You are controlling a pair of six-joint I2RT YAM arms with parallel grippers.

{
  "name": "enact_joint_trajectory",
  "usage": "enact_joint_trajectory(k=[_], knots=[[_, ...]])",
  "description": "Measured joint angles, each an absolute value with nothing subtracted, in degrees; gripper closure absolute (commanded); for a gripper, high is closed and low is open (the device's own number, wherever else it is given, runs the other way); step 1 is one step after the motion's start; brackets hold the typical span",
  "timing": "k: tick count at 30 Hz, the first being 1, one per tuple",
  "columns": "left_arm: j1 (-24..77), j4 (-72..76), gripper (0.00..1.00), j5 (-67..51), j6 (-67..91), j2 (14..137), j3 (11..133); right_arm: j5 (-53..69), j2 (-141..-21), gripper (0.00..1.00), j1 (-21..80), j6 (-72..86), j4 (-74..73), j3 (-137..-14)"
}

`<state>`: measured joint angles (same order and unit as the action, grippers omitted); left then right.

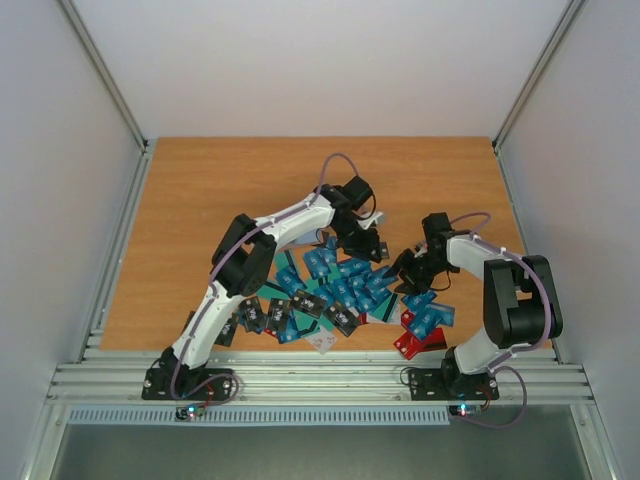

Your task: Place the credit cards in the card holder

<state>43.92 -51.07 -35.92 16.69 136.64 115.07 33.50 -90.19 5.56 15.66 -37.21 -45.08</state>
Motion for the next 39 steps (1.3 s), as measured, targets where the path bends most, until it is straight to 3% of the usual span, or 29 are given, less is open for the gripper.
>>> enact_joint_trajectory(k=[18, 39], knots=[[44.0, -51.6, 0.63, -41.3, 16.0, 143.4, 120.0, 40.8, -91.8, 0.53, 4.8, 21.4, -25.1, -40.6], [42.4, -41.7, 0.63, -48.6, 18.6, 140.6, 110.5, 46.8, -90.1, 0.55, 4.5, 23.2, -13.5, -34.4]])
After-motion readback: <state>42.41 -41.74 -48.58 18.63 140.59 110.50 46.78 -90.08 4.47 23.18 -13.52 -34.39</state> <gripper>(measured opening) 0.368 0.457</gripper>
